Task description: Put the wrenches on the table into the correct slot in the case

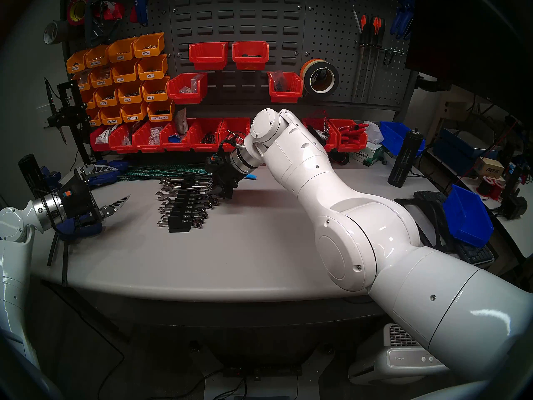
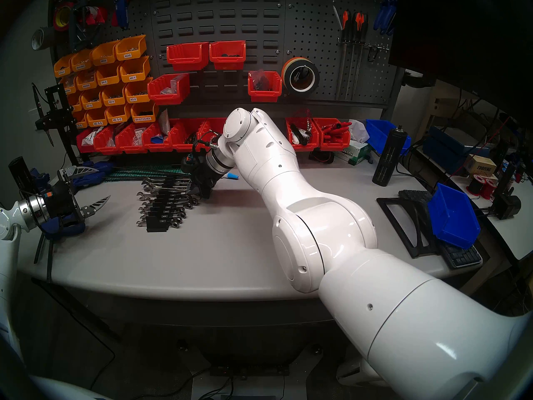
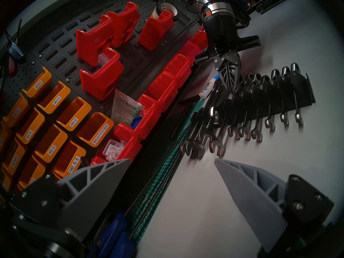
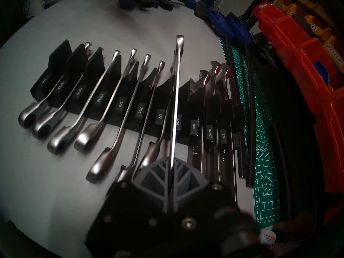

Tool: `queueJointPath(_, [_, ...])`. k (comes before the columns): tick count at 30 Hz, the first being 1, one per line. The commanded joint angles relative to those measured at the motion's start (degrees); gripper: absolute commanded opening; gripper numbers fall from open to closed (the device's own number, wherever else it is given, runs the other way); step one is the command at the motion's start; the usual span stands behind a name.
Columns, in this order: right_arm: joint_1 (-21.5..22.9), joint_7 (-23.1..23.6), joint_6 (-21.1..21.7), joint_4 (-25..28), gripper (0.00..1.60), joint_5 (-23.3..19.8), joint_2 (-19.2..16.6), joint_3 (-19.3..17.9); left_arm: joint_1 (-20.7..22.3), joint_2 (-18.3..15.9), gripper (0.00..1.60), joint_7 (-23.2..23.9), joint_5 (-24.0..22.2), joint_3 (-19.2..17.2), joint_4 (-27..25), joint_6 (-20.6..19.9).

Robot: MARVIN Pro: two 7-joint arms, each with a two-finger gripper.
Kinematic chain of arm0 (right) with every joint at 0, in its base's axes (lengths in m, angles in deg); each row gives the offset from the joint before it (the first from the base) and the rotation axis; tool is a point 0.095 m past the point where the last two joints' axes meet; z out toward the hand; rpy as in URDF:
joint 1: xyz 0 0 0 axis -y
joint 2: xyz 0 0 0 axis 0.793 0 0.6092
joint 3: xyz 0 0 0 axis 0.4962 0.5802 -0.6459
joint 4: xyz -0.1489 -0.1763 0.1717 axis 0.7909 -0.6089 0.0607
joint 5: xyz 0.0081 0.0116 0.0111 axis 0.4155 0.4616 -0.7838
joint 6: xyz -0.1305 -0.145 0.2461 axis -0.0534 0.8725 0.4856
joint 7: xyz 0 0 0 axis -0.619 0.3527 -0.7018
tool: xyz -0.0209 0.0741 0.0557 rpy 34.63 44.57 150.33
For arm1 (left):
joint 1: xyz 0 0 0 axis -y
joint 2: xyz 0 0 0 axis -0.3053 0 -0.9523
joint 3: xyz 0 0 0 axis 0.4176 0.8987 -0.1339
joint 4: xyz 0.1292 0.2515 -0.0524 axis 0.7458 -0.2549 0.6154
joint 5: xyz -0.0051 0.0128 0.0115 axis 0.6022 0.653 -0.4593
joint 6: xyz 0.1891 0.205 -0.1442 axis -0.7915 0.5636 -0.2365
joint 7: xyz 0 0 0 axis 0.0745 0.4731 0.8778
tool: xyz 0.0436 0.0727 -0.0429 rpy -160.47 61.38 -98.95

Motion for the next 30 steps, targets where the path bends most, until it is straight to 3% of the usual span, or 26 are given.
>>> queueJointPath(1, [-0.42, -0.94, -0.89, 3.79, 0.00, -1.06, -0.05, -1.12, 1.23, -0.73, 1.60, -0.34, -0.82, -1.07, -0.75, -0.14])
queueJointPath(15, [-6.54, 2.10, -3.51, 13.82, 0.00, -4.00, -2.41, -4.59, 1.22, -0.73, 1.60, -0.37, -0.73, -1.05, -0.73, -0.08])
queueJointPath(30, [-11.55, 3.39, -2.41, 22.17, 0.00, -3.77, -2.34, -5.96, 1.23, -0.73, 1.60, -0.36, -0.75, -1.06, -0.74, -0.10])
